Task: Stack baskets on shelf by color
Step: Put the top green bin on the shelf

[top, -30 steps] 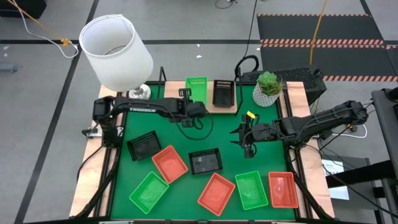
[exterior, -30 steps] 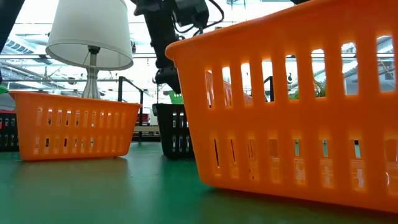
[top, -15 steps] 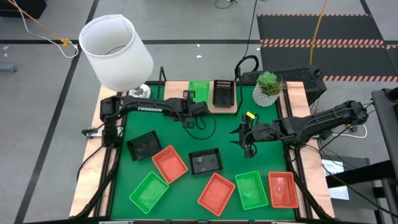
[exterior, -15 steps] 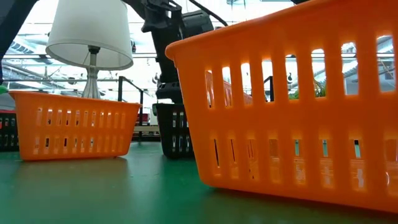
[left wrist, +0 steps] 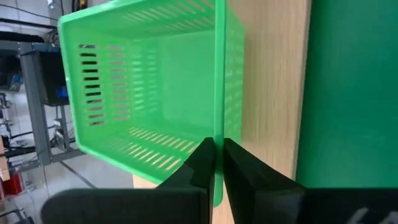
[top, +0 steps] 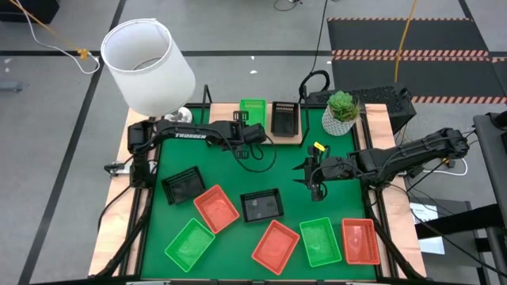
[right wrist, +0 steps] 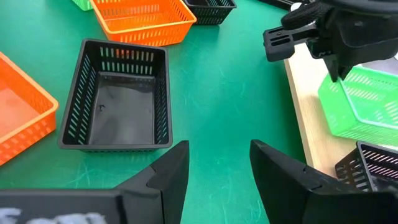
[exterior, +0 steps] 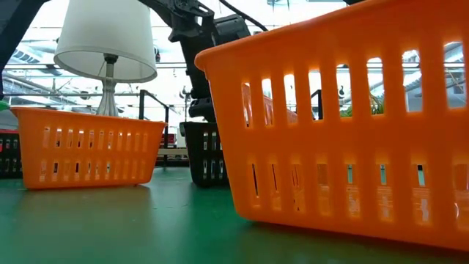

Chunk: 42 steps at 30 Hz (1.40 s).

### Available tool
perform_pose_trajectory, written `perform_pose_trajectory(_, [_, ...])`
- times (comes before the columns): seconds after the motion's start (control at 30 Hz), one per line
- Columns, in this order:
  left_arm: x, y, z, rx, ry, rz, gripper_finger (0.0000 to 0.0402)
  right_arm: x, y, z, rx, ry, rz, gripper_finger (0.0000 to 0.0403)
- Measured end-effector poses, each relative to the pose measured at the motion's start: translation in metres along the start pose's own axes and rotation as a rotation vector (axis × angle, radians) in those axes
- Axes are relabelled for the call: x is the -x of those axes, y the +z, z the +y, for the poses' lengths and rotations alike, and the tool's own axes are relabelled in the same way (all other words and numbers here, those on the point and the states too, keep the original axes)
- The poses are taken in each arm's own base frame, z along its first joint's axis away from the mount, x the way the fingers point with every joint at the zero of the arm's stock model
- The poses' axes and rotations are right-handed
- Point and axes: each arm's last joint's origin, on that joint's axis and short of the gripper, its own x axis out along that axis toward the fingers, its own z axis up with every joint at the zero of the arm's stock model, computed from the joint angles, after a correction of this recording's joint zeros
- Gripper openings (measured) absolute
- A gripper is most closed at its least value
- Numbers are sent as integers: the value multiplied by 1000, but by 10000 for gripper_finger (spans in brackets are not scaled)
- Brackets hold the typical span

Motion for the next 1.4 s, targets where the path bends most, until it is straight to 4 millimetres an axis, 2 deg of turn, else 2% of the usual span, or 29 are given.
perform_pose_trajectory(0.2, [-3, 0, 3, 15, -26, -15, 12, 0, 0, 0, 0, 0, 0, 165])
perform_pose_trajectory(0.47, [-6, 1, 5, 19, -14, -44, 39, 0, 0, 0, 0, 0, -1, 165])
perform_pose_trajectory(1.4, [-11, -2, 12, 91, -13, -35, 42, 0, 0, 0, 0, 0, -1, 165])
